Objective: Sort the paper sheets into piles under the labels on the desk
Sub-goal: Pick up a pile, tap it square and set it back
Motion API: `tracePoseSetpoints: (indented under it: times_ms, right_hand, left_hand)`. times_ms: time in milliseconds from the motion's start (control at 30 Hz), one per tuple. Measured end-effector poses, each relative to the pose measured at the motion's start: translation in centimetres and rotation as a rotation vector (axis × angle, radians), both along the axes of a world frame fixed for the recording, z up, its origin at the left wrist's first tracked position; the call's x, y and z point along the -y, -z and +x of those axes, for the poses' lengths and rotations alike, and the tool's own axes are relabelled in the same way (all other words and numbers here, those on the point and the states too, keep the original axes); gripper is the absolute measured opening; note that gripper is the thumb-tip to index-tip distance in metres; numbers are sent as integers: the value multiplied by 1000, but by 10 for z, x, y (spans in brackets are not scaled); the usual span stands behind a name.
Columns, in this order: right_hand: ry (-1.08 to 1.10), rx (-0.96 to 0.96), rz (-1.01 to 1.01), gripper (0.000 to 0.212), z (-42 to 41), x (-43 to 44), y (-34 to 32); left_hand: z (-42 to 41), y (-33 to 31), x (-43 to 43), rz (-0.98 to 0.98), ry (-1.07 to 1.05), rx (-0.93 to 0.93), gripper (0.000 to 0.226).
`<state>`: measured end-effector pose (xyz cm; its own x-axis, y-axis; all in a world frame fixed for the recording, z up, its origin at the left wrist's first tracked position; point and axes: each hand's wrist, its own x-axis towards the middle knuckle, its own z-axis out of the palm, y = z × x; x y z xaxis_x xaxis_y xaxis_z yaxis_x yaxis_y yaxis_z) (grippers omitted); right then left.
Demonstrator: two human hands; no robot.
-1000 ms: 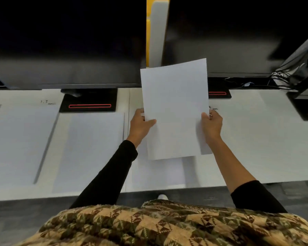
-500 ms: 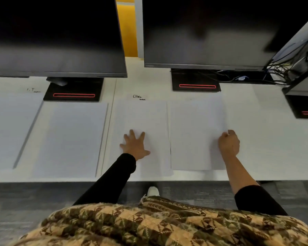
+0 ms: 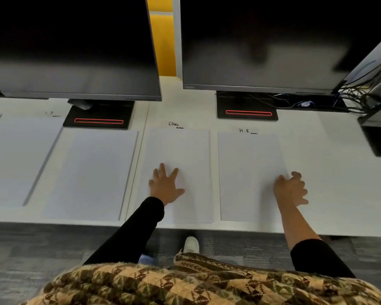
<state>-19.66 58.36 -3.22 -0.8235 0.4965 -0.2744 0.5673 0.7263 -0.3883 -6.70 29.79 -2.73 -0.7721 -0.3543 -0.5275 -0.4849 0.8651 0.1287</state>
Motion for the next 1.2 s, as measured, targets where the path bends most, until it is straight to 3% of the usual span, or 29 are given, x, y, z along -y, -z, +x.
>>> tracePoseSetpoints:
  times_ms: [167, 300, 667, 800, 900, 1000, 1100, 1200]
  right_hand:
    - [-62, 25, 139, 46, 6, 14, 2]
    - [-202, -37, 106, 44, 10, 48, -3]
    - [-763, -113, -110, 29, 56, 200, -20]
    - [-960, -121, -108, 29, 86, 256, -26]
    - [-1054, -60, -261, 27, 107, 294, -25]
    - [-1035, 84, -481, 27, 126, 322, -26]
    - [-1016, 208, -494, 38, 143, 347, -23]
    - [-988, 242, -451, 46, 152, 360, -18]
  left_hand:
    - [4, -5, 16, 51, -107, -171, 67]
    - [15, -8, 40, 18, -254, -297, 60]
    - [65, -6, 141, -74, -588, -173, 50]
    - [87, -3, 179, -55, -658, -127, 56]
    - [100, -3, 207, -31, -697, -101, 64]
    - [108, -3, 227, -11, -735, -63, 79]
    - [112, -4, 241, 18, -723, -72, 92]
    - [108, -6, 243, 30, -669, -96, 89]
